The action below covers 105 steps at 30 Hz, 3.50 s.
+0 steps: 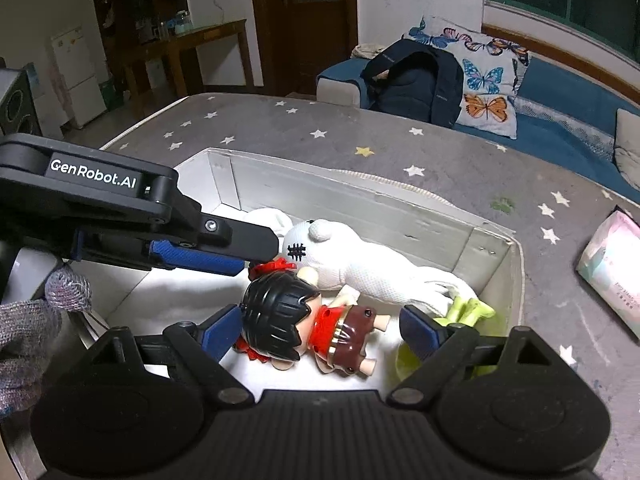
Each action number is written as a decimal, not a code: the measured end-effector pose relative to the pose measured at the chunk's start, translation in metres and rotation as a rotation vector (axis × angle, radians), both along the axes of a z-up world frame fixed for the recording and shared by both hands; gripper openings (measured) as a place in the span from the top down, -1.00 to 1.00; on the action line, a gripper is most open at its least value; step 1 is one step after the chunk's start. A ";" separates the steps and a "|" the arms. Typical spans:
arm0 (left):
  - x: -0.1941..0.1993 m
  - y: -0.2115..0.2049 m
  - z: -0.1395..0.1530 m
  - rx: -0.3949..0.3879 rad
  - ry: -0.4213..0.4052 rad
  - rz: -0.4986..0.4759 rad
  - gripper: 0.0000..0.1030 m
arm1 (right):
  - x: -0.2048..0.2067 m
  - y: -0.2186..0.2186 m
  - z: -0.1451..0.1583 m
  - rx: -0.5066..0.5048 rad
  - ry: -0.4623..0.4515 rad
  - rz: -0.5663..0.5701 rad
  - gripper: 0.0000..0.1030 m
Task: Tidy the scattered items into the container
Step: 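Carry the doll into the box and open the left gripper, then move the left gripper to the red round toy and grasp it, then lift the red toy into the box beside the doll and release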
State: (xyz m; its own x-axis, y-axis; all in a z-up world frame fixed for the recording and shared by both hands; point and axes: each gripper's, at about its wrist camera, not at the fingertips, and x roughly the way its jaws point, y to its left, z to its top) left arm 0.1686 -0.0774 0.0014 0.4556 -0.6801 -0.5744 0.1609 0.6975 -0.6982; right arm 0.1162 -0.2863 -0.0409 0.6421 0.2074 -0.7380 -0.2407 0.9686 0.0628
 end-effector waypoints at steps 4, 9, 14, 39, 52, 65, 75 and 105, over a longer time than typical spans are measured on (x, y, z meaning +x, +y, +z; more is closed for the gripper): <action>-0.007 0.002 0.008 -0.002 -0.020 0.001 0.16 | -0.012 0.000 0.008 -0.001 -0.036 -0.001 -0.71; -0.024 0.005 0.020 0.008 -0.062 0.003 0.16 | -0.035 -0.001 0.021 0.009 -0.106 -0.004 -0.71; -0.046 0.009 0.030 0.026 -0.101 -0.001 0.16 | -0.061 0.002 0.029 0.033 -0.164 -0.002 -0.71; -0.153 0.047 0.026 0.129 -0.194 0.027 0.16 | -0.154 0.042 -0.005 0.141 -0.178 0.100 -0.71; -0.175 0.062 0.004 0.123 -0.137 -0.008 0.17 | -0.156 0.074 -0.029 0.131 -0.115 0.171 -0.67; -0.171 0.060 -0.008 0.118 -0.099 -0.032 0.16 | -0.145 0.080 -0.039 0.148 -0.091 0.168 -0.40; -0.171 0.060 -0.010 0.128 -0.085 -0.043 0.23 | -0.149 0.076 -0.038 0.154 -0.093 0.157 -0.29; -0.062 -0.022 0.017 -0.048 -0.072 -0.130 0.26 | -0.062 -0.013 0.021 0.035 -0.086 0.063 -0.29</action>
